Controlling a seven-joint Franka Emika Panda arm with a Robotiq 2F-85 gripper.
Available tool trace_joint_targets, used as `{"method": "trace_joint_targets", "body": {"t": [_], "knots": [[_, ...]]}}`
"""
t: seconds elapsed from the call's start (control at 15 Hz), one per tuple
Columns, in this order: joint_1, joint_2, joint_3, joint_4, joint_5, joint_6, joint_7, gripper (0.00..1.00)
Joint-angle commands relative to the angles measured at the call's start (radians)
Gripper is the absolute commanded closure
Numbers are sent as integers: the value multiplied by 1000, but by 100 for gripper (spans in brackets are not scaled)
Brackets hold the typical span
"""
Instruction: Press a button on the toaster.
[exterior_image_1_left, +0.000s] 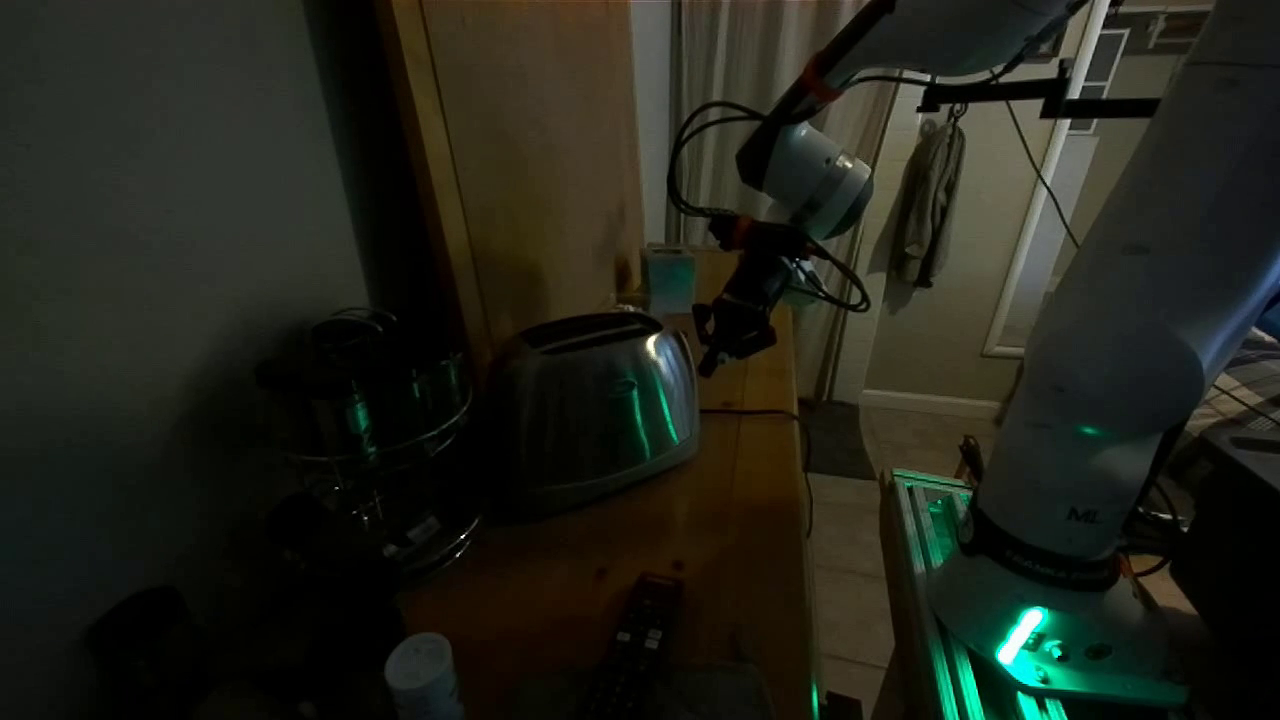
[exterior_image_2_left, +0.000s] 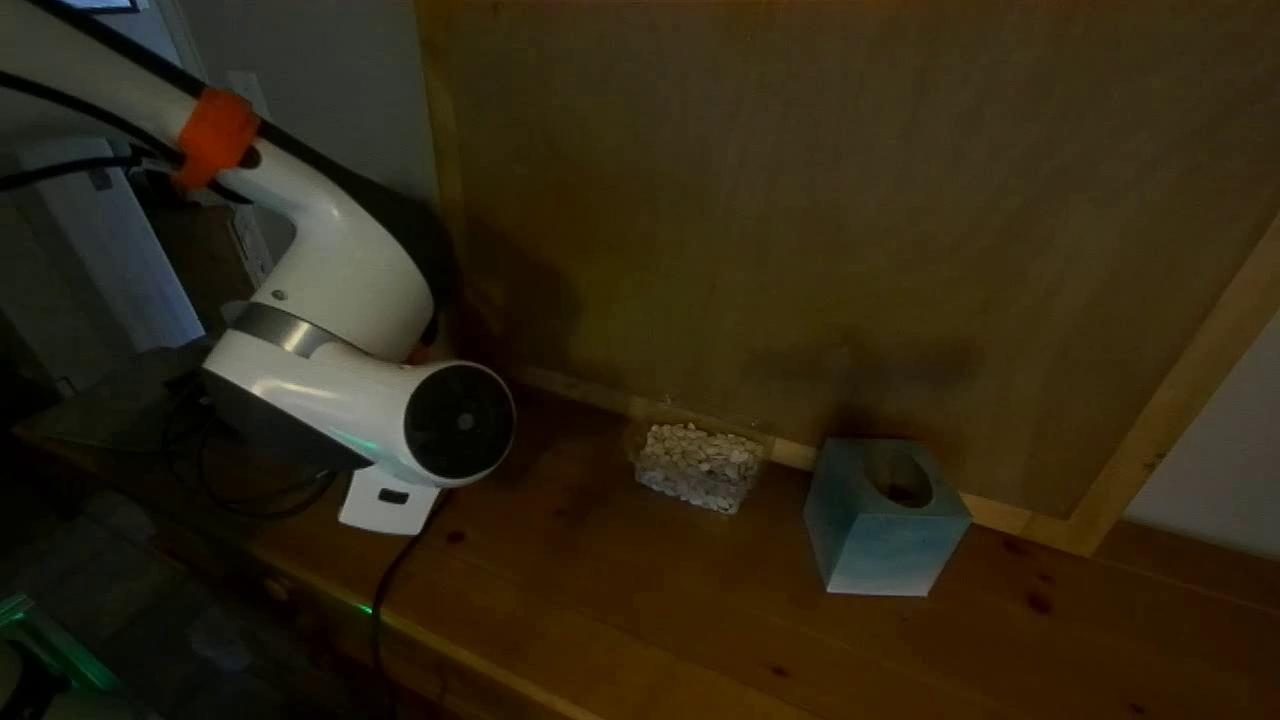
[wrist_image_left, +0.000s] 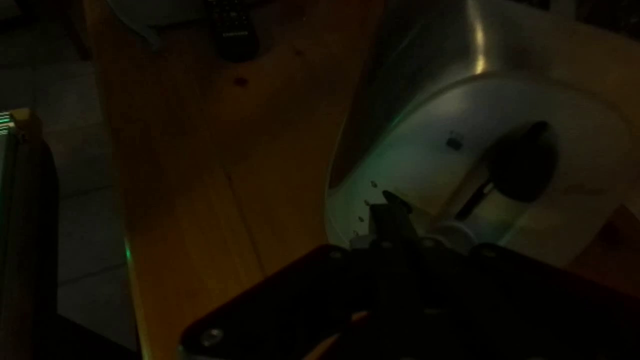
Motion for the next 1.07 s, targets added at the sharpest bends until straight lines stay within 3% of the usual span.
{"method": "trace_joint_targets", "body": {"t": [0.0, 1.0], "knots": [[8, 17, 9, 22, -25, 17, 40, 100], [18, 17, 16, 26, -52, -4, 51, 100]]}}
